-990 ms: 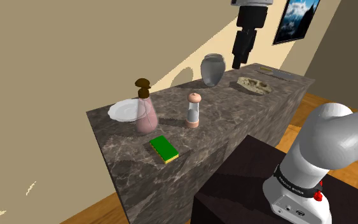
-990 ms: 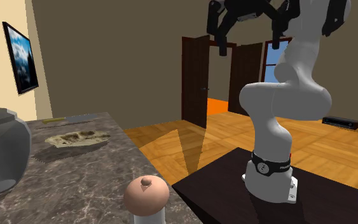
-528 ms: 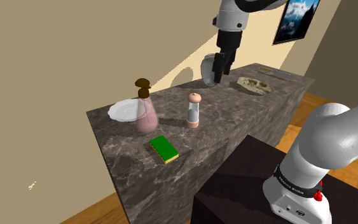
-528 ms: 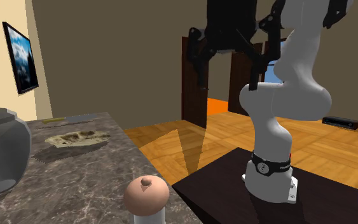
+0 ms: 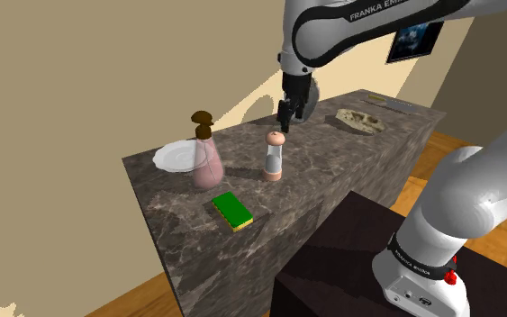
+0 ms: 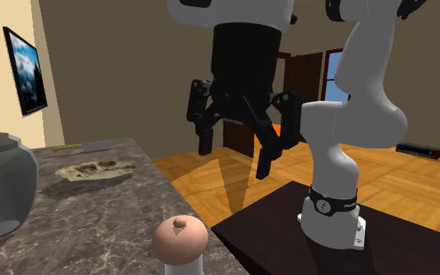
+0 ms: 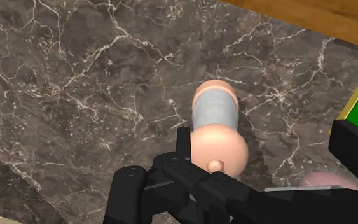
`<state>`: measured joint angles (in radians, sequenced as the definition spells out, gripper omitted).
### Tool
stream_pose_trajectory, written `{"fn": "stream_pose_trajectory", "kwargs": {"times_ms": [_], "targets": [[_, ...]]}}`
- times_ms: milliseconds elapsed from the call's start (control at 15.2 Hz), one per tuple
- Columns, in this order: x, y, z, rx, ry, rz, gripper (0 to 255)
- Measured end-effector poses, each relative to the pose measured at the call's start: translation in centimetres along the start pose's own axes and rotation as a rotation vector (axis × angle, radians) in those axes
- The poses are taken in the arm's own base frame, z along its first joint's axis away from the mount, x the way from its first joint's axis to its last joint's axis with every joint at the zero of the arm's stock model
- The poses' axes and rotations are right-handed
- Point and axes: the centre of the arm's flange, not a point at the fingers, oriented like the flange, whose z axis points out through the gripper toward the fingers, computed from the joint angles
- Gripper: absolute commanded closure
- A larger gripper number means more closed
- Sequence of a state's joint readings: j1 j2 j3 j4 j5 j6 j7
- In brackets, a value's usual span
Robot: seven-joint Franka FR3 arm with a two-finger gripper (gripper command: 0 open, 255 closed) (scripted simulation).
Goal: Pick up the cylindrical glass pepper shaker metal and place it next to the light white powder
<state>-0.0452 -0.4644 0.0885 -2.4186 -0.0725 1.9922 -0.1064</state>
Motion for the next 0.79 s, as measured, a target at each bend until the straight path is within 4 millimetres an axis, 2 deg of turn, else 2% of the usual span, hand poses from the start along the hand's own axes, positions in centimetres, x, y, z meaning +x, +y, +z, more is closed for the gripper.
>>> {"fn": "stream_pose_trajectory", "kwargs": {"times_ms": [330,792], "targets": [[4.0,0.5,4.4,-0.057,0.010,0.002,0],[4.6,0.7,8.4,-0.065,0.013,0.002,0]]}}
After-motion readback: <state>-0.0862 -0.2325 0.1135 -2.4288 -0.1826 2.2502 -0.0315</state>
